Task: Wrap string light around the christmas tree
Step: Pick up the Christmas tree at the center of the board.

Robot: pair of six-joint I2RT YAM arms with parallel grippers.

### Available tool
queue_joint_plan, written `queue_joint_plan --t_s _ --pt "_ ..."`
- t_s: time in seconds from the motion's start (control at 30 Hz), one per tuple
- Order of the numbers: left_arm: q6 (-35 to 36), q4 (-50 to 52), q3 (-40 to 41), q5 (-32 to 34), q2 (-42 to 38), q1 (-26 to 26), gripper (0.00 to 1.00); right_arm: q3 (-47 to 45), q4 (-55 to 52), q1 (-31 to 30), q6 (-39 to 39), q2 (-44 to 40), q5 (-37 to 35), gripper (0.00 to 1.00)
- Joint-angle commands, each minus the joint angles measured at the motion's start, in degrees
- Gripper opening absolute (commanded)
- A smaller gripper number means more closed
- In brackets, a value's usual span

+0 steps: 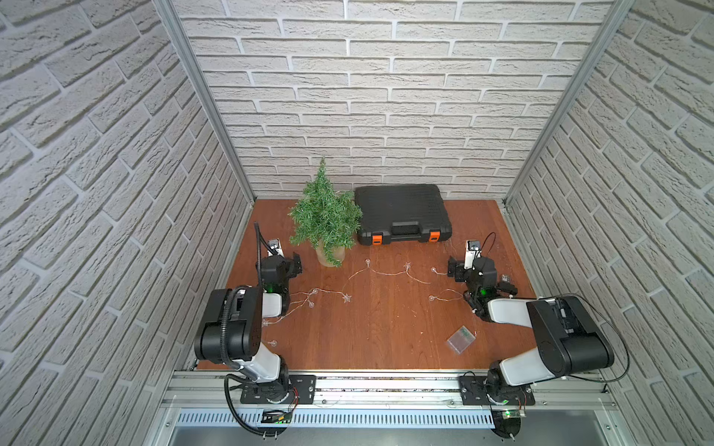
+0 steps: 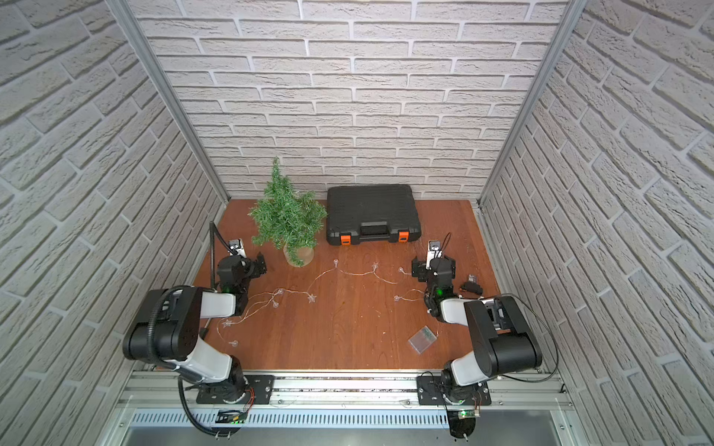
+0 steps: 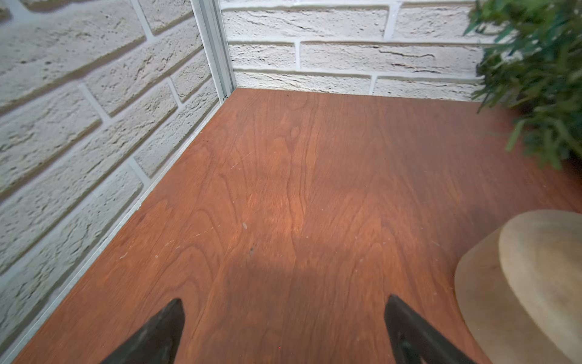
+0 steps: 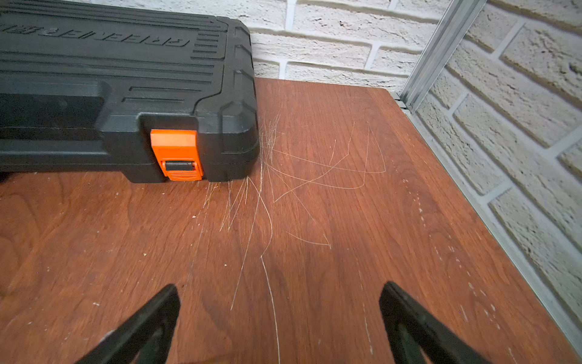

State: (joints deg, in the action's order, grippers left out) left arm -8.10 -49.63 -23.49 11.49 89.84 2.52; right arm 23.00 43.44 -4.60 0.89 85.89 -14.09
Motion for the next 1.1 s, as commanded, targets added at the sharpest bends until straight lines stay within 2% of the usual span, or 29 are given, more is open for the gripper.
queue_joint_plan --t_s 0.0,0.97,1.03,1.07 --pt "0.80 -1.23 0.77 -0.24 -1.05 0.34 0.98 -0.48 1.17 0.15 0.20 -1.34 -0.15 1.00" --pt "0.84 -1.01 0.71 -0.24 -1.64 0.31 0.98 -0.73 2.22 0.15 -0.25 -1.96 -0.29 0.99" --pt "0.89 6.22 -1.82 -0.13 -5.09 0.37 0.98 3.77 -6.82 0.13 -0.21 -5.35 -1.07 0.99" --pt "0.65 12.18 -4.07 0.71 -7.31 0.31 0.98 8.73 -19.15 0.16 1.12 -7.79 -1.69 0.99"
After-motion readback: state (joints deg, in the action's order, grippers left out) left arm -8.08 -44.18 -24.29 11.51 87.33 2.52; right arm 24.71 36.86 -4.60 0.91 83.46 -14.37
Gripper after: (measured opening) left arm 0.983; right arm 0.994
